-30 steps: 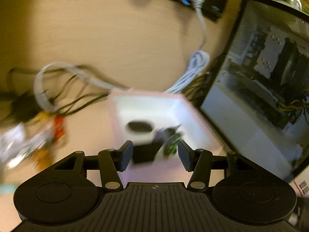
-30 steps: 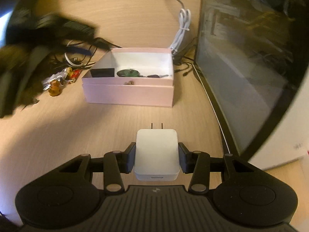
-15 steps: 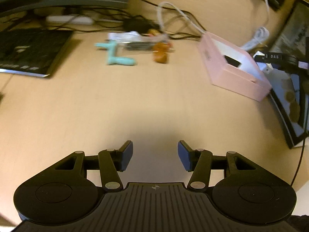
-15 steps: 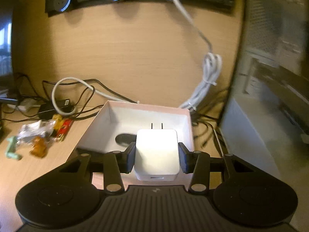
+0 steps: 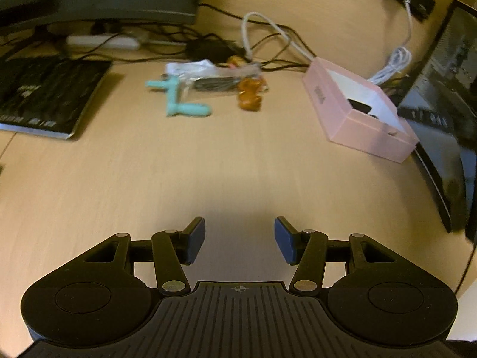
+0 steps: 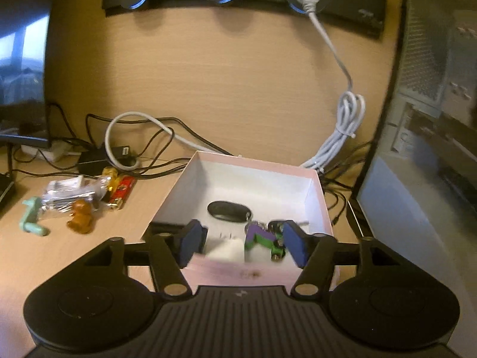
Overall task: Organize rigid objects
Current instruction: 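Lower the white charger into the pink box and open the right tool, then reach the left tool to the amber bottle and grasp it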
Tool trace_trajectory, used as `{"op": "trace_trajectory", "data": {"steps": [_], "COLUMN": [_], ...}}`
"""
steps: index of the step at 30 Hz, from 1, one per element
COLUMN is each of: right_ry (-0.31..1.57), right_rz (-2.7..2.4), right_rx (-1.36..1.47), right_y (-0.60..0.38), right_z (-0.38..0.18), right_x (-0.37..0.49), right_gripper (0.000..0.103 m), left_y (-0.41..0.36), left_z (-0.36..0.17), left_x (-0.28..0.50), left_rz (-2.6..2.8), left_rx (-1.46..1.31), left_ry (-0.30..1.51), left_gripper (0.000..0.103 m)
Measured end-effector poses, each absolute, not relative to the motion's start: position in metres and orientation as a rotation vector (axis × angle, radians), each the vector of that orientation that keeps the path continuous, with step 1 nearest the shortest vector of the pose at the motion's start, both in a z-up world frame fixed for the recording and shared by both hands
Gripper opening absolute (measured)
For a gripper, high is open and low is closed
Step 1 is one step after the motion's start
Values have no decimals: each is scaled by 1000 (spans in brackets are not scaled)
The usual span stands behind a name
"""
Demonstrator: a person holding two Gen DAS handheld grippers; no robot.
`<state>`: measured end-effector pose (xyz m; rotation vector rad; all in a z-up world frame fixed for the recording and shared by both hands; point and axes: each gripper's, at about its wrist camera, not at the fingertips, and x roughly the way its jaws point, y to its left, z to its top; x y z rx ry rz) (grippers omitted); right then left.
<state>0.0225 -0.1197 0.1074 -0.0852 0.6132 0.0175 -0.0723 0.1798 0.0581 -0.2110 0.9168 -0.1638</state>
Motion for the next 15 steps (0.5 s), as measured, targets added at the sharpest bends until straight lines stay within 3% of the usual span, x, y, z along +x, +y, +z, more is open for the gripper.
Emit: {"op": "trace_trajectory", "data": {"steps": [15], "right_ry": [839], "right_rz": [-33], "right_rx": [-108], "right_y": [-102], "right_z": [80], "right_x": [-85], "right_gripper": [70], "left_y": [209], "left_z": [72], "left_x": [43], "left_rz": [-66], "left_rx": [-169], "left_ry": [717], "left_gripper": [56]}}
